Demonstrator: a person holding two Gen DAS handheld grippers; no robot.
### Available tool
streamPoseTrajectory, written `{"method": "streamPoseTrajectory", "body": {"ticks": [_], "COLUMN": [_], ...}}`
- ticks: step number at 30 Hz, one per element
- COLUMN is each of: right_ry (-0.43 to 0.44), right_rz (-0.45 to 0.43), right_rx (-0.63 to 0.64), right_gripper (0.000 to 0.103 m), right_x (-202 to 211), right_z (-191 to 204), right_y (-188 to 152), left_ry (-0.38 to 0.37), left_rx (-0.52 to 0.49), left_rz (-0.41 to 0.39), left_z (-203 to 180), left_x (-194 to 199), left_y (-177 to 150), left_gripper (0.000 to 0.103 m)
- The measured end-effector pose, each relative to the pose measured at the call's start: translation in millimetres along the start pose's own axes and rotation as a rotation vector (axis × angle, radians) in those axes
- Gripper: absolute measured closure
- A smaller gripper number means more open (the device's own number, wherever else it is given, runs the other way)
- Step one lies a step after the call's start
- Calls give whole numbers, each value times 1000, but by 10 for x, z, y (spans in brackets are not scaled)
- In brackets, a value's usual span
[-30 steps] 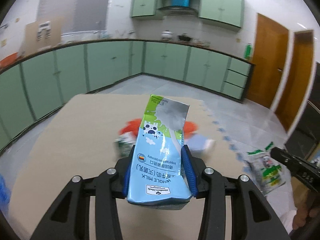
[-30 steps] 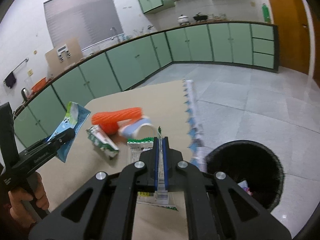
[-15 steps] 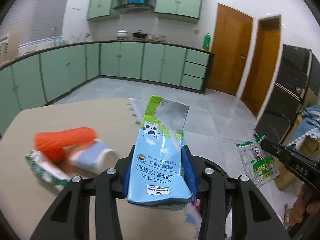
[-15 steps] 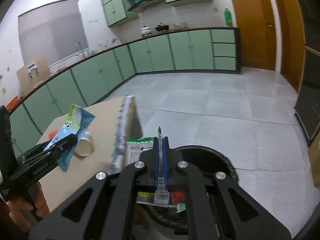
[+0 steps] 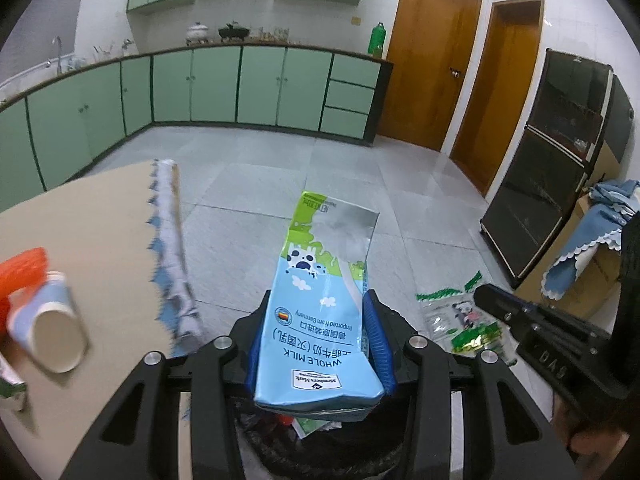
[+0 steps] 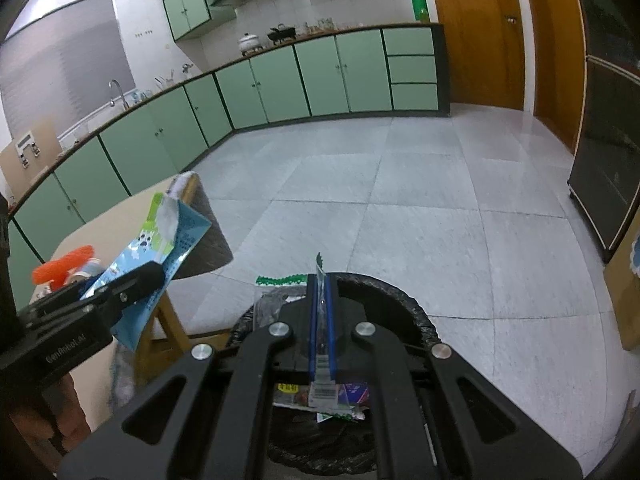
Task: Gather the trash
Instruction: 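Carry the milk carton and snack wrapper over the bin and open both grippers, then move both open grippers back over the table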
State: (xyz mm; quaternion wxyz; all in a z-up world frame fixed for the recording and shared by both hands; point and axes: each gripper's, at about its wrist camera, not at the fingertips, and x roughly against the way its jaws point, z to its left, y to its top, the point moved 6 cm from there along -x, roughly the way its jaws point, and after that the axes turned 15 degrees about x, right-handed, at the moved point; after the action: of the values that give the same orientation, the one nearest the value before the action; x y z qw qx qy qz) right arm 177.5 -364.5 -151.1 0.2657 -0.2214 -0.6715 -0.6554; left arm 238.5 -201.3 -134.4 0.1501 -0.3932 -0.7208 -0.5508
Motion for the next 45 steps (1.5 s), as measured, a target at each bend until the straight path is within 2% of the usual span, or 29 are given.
{"method": "streamPoseTrajectory", "body": {"ticks": [10,14,18,29,34,36,39,45], "right_ry": [6,7,23,47,47,47,52,100], "right_rz": [10,19,21,-12,-48,-66,-93,-132], "right_rx": [-22,-35,-64,-64,-31,-21,-3,88], "right_gripper": [95,89,77,70,46,29,18,13], "right_x": [-202,-243,-286,-120,77,146,240,311], "right_z": [-159,-204,-240,-142,77,179,385,1029], "right_y": [-77,-85,-61,61,184,222,301,472], "left_ry": [14,11,12,27,72,98,151,310], "left_rx": [-7,-4,7,27,20,23,47,97], "left_rz": [47,52,39,-54,-132,-162,-211,-301], "left_z": [-82,-87,-80,73,275,411,702,1391], "left_x": [-263,-261,-227,135,436,577,829,1300], "left_y": [13,32,44,245,308,326,362,364], "left_gripper": [58,54,53,50,36,31,26,20]}}
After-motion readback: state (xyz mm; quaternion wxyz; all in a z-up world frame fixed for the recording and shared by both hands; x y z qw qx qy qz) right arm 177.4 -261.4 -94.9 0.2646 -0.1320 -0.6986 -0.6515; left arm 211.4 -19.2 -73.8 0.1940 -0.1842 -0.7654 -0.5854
